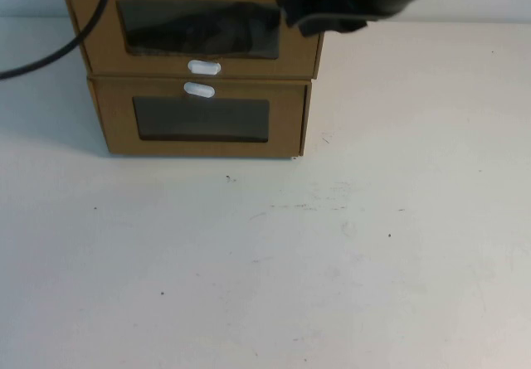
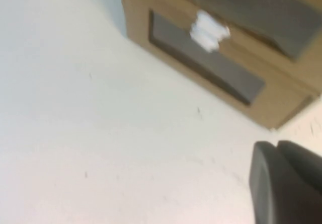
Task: Close the shoe box
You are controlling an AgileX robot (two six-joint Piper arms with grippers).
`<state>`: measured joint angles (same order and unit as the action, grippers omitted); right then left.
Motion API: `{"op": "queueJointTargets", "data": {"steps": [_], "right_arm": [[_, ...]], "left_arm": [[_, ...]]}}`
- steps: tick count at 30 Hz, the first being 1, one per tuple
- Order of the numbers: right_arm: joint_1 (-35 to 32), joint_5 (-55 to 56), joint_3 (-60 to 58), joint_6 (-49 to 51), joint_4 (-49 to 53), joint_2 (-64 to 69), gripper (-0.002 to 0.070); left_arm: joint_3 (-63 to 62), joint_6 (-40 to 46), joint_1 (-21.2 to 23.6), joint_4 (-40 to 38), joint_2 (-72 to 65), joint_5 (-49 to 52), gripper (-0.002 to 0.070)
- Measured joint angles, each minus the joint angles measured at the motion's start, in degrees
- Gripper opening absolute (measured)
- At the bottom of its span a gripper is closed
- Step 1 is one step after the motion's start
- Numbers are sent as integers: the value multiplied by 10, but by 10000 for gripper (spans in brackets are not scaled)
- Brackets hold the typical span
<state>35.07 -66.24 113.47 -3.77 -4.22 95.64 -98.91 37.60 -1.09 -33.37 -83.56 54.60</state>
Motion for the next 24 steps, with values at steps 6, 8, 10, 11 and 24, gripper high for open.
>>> {"op": "queueJointTargets", "data": {"steps": [6,8,10,11,24], "right_arm": [[0,54,-203,56,45,-169,-11],[0,82,-271,84,65,-235,-11],[0,110,-346,110,80,-312,-11],[0,120,-383,118,85,-351,-11],[0,205,-752,222,105,-773,-11]], "left_arm": [[204,45,0,-53,169,-109,-5],[262,63,0,-85,225,-137,-5],[324,93,0,-125,288,-164,-5],[355,107,0,-140,314,-173,-5],[718,183,0,-201,708,-287,-5]]}}
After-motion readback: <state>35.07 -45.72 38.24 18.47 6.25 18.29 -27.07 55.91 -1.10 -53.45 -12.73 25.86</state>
